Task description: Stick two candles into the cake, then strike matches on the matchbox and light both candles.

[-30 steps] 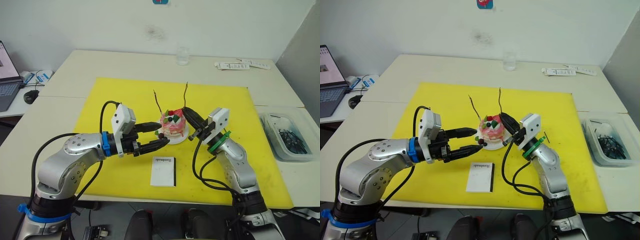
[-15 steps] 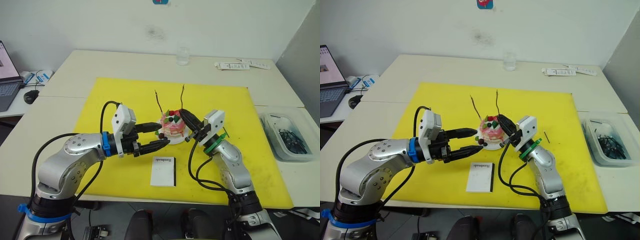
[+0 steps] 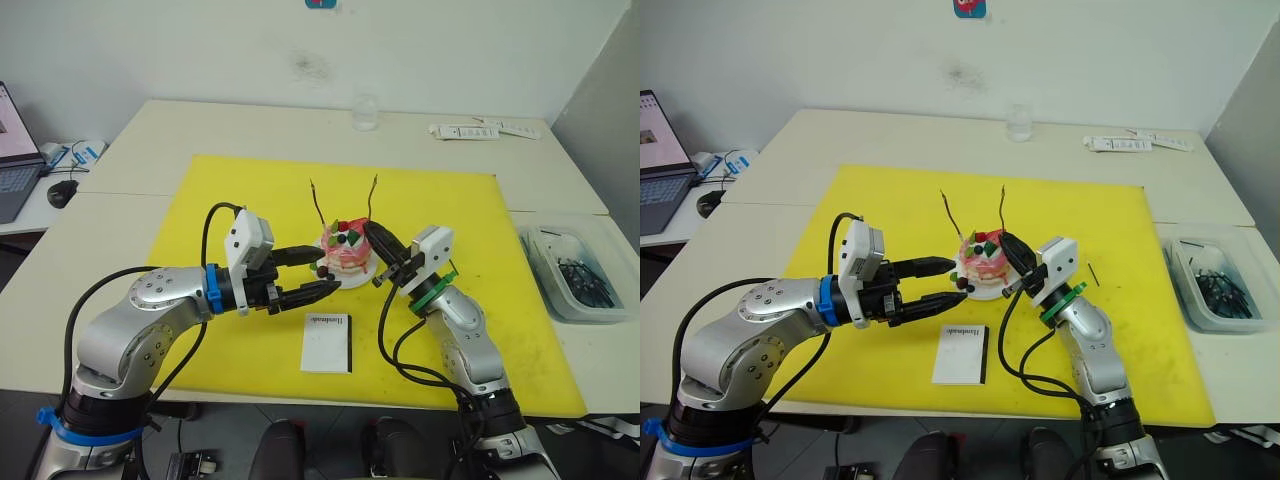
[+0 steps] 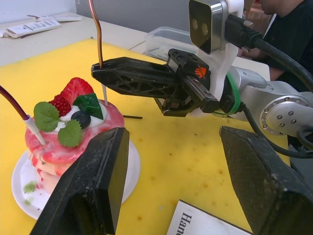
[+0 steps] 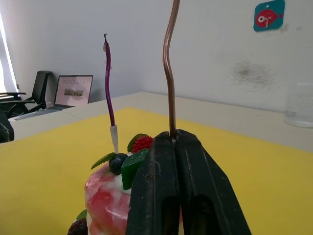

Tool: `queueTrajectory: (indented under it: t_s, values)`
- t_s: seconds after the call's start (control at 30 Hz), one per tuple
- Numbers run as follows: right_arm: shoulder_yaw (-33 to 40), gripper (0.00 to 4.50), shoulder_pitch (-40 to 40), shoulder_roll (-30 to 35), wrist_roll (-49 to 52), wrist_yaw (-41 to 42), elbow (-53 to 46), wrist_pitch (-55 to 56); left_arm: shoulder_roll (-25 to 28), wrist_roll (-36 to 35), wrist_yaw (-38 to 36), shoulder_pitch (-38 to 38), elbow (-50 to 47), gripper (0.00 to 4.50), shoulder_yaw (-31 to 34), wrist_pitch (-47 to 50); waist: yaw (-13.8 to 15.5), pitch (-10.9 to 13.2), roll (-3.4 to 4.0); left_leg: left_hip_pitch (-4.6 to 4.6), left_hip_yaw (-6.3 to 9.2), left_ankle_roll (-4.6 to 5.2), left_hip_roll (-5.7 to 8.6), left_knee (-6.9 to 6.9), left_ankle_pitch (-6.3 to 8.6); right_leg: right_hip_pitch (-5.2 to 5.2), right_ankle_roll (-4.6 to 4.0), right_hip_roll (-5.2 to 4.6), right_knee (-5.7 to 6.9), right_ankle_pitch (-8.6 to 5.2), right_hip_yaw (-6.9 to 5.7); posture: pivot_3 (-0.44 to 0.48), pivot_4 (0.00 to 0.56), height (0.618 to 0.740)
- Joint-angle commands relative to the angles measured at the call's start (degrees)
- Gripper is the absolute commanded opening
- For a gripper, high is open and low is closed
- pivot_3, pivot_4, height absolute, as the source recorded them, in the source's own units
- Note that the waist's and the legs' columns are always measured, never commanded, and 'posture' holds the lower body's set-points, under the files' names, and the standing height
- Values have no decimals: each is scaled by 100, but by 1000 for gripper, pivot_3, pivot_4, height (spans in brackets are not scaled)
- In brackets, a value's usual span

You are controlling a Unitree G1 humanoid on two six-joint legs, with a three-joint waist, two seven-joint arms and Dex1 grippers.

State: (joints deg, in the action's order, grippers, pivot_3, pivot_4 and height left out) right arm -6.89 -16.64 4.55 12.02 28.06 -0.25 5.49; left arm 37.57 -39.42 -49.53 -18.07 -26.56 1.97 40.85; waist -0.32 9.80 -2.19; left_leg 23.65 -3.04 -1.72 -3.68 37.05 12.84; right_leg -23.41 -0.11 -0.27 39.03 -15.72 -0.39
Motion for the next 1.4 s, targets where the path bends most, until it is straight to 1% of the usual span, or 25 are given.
queueTrajectory:
  t_s: [0.03,0.77,0.97,1.17,1.27,1.3,1.33,1.37,1.4]
  values:
    - [-15,31,15,-39,-65,-50,-47,199,45,-73,-27,-60,-194,3329,0,-36,0,0,0,0,0,0,0,0,0,0,0,0,0,0,0,0,150,740]
    - [-71,31,418,-291,-194,-159,438,553,26,-42,-22,13,-215,3329,-63,-73,-2,0,0,-10,-1,0,0,-1,0,7,1,0,1,0,2,0,150,740]
    - [-160,31,425,-286,-268,-159,492,591,24,-54,-10,14,-227,3329,-56,-61,-4,0,0,-23,-5,0,0,-2,0,16,2,0,1,-1,7,0,150,740]
    - [-108,31,234,-412,-111,-290,264,564,21,-26,-22,11,-210,3329,-81,-85,-7,0,0,-24,-7,0,-1,-2,0,16,2,0,2,-1,9,0,150,740]
    - [-39,698,168,-441,-56,-389,112,497,18,-15,-18,9,-230,3329,-98,-91,-8,0,0,-24,-8,0,-1,-2,0,16,2,0,2,-1,10,0,150,740]
    - [-36,997,153,-432,-75,-422,53,483,17,-6,-19,8,-230,3329,-104,-99,-8,0,0,-24,-7,0,-1,-2,0,16,2,0,1,-1,10,0,150,740]
    - [-37,1401,146,-414,-102,-451,-13,456,16,2,-17,12,-235,3329,-109,-107,-8,0,0,-24,-8,0,-1,-3,0,16,1,0,1,-1,10,0,150,740]
    - [-41,1705,141,-389,-137,-480,-81,423,16,20,-12,15,-231,3329,-121,-119,-9,0,1,-24,-8,0,-1,-3,0,16,1,0,0,-1,11,0,150,740]
    - [-44,2138,141,-361,-174,-509,-152,391,31,62,-12,20,-222,3329,-143,-140,-9,0,1,-24,-10,0,-1,-3,0,16,1,0,0,-1,13,0,150,740]
